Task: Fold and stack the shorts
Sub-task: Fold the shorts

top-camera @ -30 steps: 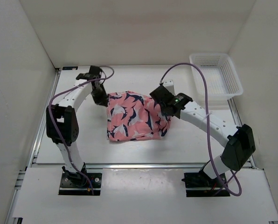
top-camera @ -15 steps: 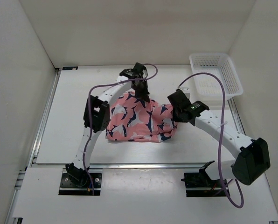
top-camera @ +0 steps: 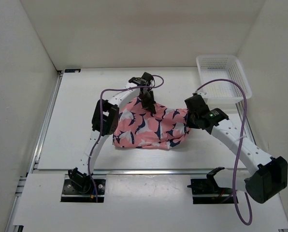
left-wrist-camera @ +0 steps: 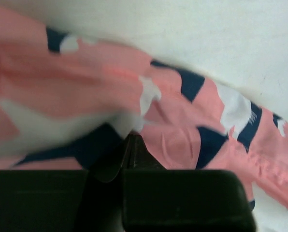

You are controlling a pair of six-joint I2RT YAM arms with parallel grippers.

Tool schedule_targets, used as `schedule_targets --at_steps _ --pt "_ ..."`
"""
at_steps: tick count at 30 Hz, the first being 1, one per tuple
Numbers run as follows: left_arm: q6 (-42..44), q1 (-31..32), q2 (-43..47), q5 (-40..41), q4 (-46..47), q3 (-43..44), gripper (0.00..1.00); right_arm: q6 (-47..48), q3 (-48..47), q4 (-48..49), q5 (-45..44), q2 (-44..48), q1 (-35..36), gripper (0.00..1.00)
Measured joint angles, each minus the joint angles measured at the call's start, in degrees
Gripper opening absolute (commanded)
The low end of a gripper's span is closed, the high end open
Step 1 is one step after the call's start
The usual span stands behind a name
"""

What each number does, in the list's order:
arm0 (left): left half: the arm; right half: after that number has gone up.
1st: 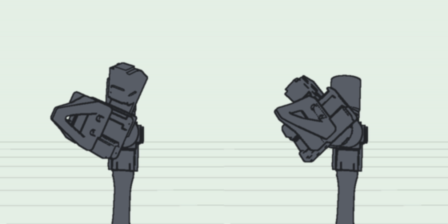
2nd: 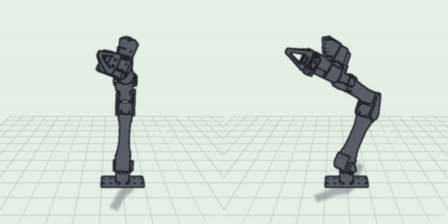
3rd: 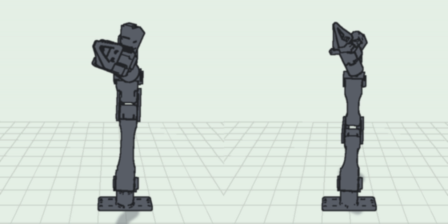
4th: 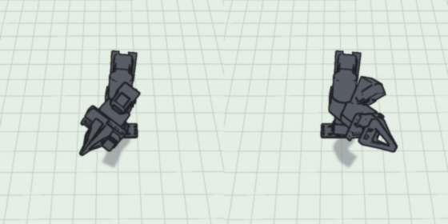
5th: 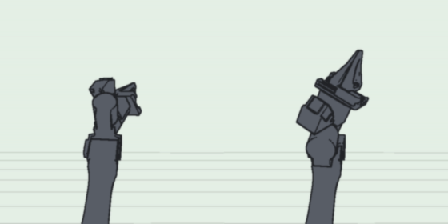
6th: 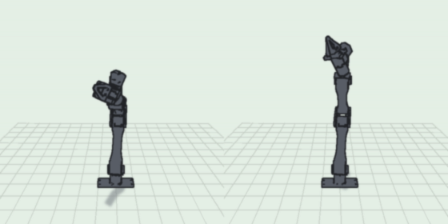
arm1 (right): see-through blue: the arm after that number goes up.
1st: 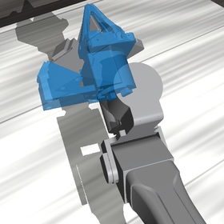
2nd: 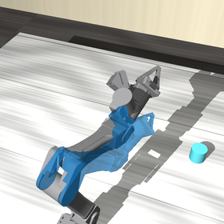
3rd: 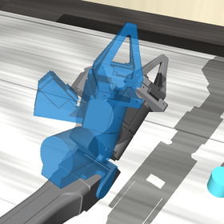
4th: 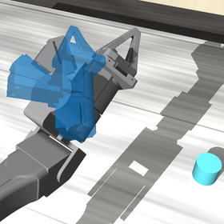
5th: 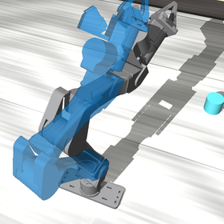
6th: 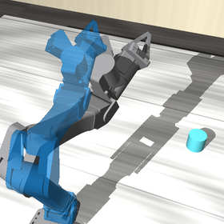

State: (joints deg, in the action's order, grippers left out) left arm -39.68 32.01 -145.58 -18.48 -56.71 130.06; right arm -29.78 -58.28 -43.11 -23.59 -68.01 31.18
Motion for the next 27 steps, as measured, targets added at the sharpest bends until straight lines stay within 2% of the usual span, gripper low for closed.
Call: schedule_targets --at_steps 3,7,10,13,16,19,23,27 --pt "0.5 -0.3 4.8 -0.2 0.1 -4.4 0.1 1.2 -0.2 -0.5 -0.1 -0.2 0.0 0.0" --pt "2.5 -3.3 21.3 1.6 0.8 -17.7 0.1 3.5 -3.1 -0.9 -0.3 -2.7 0.0 0.0" --pt "4.2 -9.6 34.8 3.8 1.9 -28.0 0.1 5.4 -5.9 -0.9 -0.3 -5.1 0.0 0.0" --pt "5.5 -16.3 41.1 6.6 3.7 -35.4 0.1 7.5 -9.0 -0.9 -0.4 -7.4 0.4 0.0" --pt "6.3 -20.1 40.3 9.8 4.9 -42.2 0.1 9.4 -13.3 -1.8 -0.8 -10.5 1.6 0.0" --pt "6.8 -20.0 35.6 11.1 4.9 -46.5 0.1 11.1 -18.5 -2.8 -2.0 -14.2 4.2 0.0" --pt "7.6 -19.3 30.6 11.7 5.5 -48.9 0.1 12.9 -25.9 -4.5 -4.0 -19.7 8.8 0.0" --pt "8.0 -19.1 29.9 11.6 6.0 -49.1 0.1 14.2 -33.0 -7.0 -5.3 -25.4 13.4 0.0"
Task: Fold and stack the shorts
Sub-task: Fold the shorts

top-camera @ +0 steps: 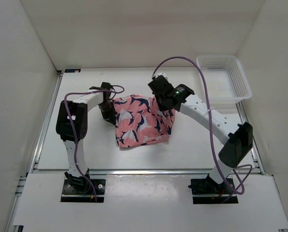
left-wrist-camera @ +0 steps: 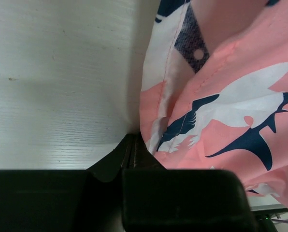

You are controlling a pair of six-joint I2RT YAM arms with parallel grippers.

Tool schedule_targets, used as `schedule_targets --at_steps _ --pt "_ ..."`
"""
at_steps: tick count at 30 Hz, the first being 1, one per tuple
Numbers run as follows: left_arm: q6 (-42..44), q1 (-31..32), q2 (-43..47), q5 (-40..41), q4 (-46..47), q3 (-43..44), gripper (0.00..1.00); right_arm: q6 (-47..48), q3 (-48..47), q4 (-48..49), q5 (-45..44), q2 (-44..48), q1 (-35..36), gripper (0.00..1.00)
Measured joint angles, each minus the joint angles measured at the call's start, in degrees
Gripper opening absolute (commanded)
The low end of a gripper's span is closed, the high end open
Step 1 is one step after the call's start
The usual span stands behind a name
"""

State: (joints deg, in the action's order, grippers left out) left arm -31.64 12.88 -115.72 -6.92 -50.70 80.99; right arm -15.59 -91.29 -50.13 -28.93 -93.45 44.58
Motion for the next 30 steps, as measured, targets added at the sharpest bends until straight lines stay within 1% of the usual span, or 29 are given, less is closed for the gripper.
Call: schedule_targets --at_steps 3,6,11,13,14,15,16,17,18,19,20,22,24,26,27,28,29,30 --pt "0.2 0.0 0.0 -0.2 0.2 0.0 0.1 0.6 -6.8 -2.5 0.6 -5.1 2.9 0.0" --pt "0.2 0.0 0.0 -0.2 0.3 0.0 0.1 1.1 -15.7 -4.7 1.1 -11.8 5.9 0.0" --pt "0.3 -0.1 0.0 -0.3 0.4 0.0 0.1 1.3 -35.5 -8.5 3.3 -27.1 11.4 0.0" --pt "0.3 -0.1 0.0 -0.4 0.4 0.0 0.1 1.3 -40.8 -8.5 4.9 -32.8 13.0 0.0" --pt "0.3 -0.1 0.0 -0.5 0.5 0.0 0.1 1.3 -42.2 -8.7 5.8 -35.0 13.6 0.15" --pt "0.3 -0.3 0.0 -0.5 0.5 -0.1 0.1 1.3 -43.1 -8.8 7.0 -37.0 14.1 0.35" --pt "0.3 -0.5 0.1 -0.7 0.6 -0.2 0.1 0.8 -43.4 -8.9 8.0 -38.5 14.3 0.62" --pt "0.3 -0.7 0.2 -1.5 1.0 -0.6 0.1 -0.1 -43.5 -8.4 8.1 -39.3 14.3 0.9" --pt "0.3 -1.0 0.4 -1.6 1.0 -0.9 0.1 -0.1 -43.5 -8.4 9.1 -39.7 14.1 0.98" --pt "0.4 -1.4 0.7 -1.6 1.2 -1.0 0.1 0.2 -43.5 -8.9 9.7 -39.8 13.8 1.0" --pt "0.6 -1.7 0.9 -1.7 1.4 -1.3 0.1 0.4 -43.4 -8.9 9.9 -39.7 13.6 1.0" --pt "0.8 -2.7 1.4 -1.8 1.4 -1.8 0.14 0.4 -40.7 -7.6 10.0 -37.5 13.5 1.0" --pt "1.1 -3.8 2.3 -2.3 0.9 -1.8 0.18 0.1 -34.8 -5.3 10.0 -32.5 13.6 1.0" --pt "1.5 -5.6 3.9 -2.6 0.3 -1.8 0.21 -0.2 -29.3 -4.1 9.6 -26.1 13.7 0.94" --pt "1.7 -6.6 4.9 -2.6 -0.3 -1.7 0.23 -0.5 -26.7 -3.1 9.2 -22.4 13.7 0.85" --pt "1.8 -7.4 6.1 -2.6 -1.0 -1.5 0.23 -0.7 -24.1 -1.9 8.9 -18.4 13.7 0.79" --pt "1.9 -8.4 7.5 -2.6 -1.8 -1.1 0.17 -1.0 -21.9 -1.0 8.4 -14.7 13.7 0.68" --pt "2.0 -9.1 8.7 -2.6 -2.4 -0.5 0.1 -1.3 -20.0 -0.2 7.9 -11.5 13.5 0.52"
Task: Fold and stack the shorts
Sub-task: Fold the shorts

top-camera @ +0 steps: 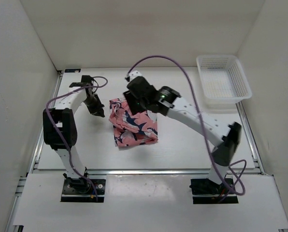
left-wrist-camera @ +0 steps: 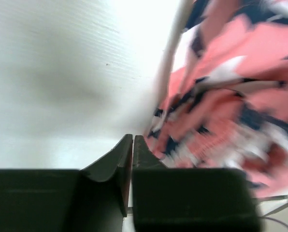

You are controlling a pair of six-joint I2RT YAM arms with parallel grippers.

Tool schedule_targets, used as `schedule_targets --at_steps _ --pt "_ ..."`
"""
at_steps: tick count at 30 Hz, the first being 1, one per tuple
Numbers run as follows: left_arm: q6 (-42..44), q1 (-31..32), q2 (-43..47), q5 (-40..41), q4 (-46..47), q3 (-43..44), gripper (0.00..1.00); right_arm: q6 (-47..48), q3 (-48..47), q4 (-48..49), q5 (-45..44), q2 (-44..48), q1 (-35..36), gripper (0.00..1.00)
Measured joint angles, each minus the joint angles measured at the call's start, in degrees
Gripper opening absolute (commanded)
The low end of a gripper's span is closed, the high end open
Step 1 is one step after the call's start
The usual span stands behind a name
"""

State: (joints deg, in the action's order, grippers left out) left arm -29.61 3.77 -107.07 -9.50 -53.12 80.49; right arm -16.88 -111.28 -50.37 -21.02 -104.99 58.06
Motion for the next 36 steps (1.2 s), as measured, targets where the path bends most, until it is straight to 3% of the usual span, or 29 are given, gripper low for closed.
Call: schedule_targets --at_steps 1,4,10,17,23,25,27,28,30,33,34,36 --pt "0.1 -0.6 1.4 0.1 -0.6 0.7 0.1 -0.7 2.8 1.7 -0.5 3.5 -0.2 0.25" --pt "0.5 -1.0 5.5 0.1 -1.6 3.5 0.1 -3.0 10.3 4.3 -1.0 10.8 -2.1 0.06" --pt "-0.3 5.4 7.7 -1.6 -2.1 10.4 0.1 -6.7 19.3 8.7 8.3 9.0 -10.3 0.06" --pt "-1.7 12.8 -4.5 -4.1 0.0 17.4 0.1 -8.4 20.0 14.1 19.5 -4.5 -14.6 0.03" --pt "-1.2 11.8 -14.5 -1.5 0.6 15.3 0.1 -8.5 20.2 15.4 22.9 -12.9 -14.2 0.03" --pt "-0.8 11.5 -14.7 -1.1 -0.1 14.1 0.1 -8.4 20.3 15.3 23.1 -13.0 -14.1 0.13" --pt "-0.3 11.2 -14.1 -0.7 -0.6 14.0 0.1 -8.1 20.2 15.1 22.9 -12.3 -14.1 0.28" --pt "0.0 11.2 -13.5 -0.7 -0.8 14.1 0.1 -8.0 20.2 14.7 22.7 -11.6 -14.1 0.52" --pt "0.6 11.2 -12.5 -0.6 -2.3 15.4 0.1 -8.3 20.2 13.7 21.6 -9.3 -14.1 0.74" --pt "1.4 11.2 -10.1 -0.5 -3.9 18.3 0.12 -7.8 20.3 12.7 20.5 -3.2 -14.1 0.73" --pt "1.6 11.2 -8.5 -0.5 -4.0 18.7 0.13 -7.7 20.3 12.8 20.5 -0.6 -14.1 0.63" --pt "1.8 11.2 -4.7 -0.5 -4.3 18.7 0.12 -7.5 20.2 13.0 20.5 3.3 -13.8 0.5"
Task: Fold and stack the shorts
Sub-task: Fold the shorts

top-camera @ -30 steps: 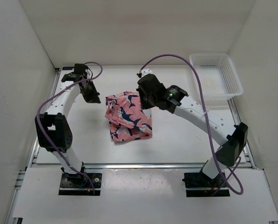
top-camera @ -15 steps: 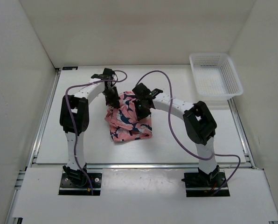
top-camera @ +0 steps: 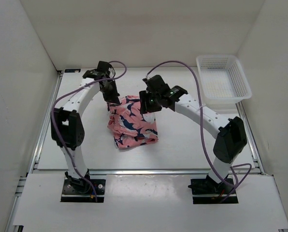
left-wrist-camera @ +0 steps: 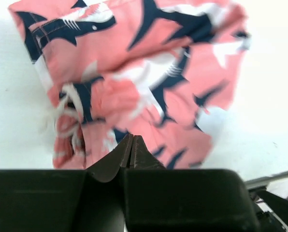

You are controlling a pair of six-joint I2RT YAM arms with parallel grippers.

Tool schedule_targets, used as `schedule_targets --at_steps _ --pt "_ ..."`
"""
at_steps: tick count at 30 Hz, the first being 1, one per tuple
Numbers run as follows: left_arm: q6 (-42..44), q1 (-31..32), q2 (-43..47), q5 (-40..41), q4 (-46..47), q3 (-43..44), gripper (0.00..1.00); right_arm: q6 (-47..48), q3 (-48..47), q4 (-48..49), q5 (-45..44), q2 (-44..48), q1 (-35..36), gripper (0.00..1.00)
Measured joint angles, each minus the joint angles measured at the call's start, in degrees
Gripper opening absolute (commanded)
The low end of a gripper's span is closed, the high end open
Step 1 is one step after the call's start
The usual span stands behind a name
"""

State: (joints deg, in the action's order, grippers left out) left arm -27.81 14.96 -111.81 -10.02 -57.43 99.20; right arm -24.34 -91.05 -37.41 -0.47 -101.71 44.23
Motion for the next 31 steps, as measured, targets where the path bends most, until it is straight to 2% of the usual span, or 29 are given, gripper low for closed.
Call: schedule_targets --at_steps 2,5,8,10,12,14,15,16,18,19,21,22,23,27,31 --pt "-0.1 0.0 4.8 -0.1 0.7 -1.9 0.1 -0.1 0.2 0.4 0.0 1.7 0.5 0.35" --pt "-0.2 0.0 10.8 -0.2 3.6 -8.3 0.1 -0.6 2.8 2.9 0.8 -0.2 1.3 0.21" --pt "-0.6 0.0 10.4 -0.3 5.6 -15.4 0.1 -1.0 5.4 3.8 1.3 -6.2 1.9 0.2" --pt "-0.7 0.0 6.3 -0.2 6.7 -18.8 0.1 -1.2 7.7 4.0 1.4 -9.8 2.0 0.24" --pt "-0.7 0.0 2.3 0.2 6.9 -21.0 0.1 -1.5 9.5 3.8 1.4 -11.5 1.9 0.41" --pt "-0.6 0.0 0.4 0.2 6.4 -21.7 0.1 -2.1 9.9 3.0 1.3 -11.2 1.9 0.68" --pt "-0.5 0.0 0.3 0.3 5.9 -21.6 0.16 -1.9 9.9 2.9 0.9 -10.2 1.9 0.9" --pt "-0.2 0.0 0.9 0.6 5.4 -21.0 0.19 -2.3 9.9 2.6 0.3 -8.9 1.9 0.97" --pt "0.9 0.0 2.4 1.9 2.5 -17.0 0.24 -1.6 9.4 1.3 -1.8 -4.2 1.9 1.0" --pt "1.4 0.0 3.5 2.9 1.3 -14.3 0.41 -1.1 9.1 0.8 -3.1 -1.0 2.0 1.0" --pt "3.1 0.0 6.4 4.8 -1.5 -7.4 0.58 -0.7 8.3 0.0 -6.4 5.5 2.0 1.0" --pt "3.7 0.0 8.3 5.7 -2.4 -3.9 0.71 -0.6 7.8 -0.4 -8.4 9.2 1.9 1.0" --pt "4.3 0.0 10.7 6.5 -2.9 -0.7 0.77 -0.5 7.4 -0.7 -10.6 12.8 1.9 1.0" --pt "5.8 -0.2 23.4 8.4 -3.4 3.7 0.8 -0.8 8.7 -3.3 -20.1 25.8 0.8 1.0" --pt "6.4 -0.9 36.5 9.6 -3.6 -0.8 0.82 -1.5 16.5 -6.6 -26.6 35.9 -1.5 1.0"
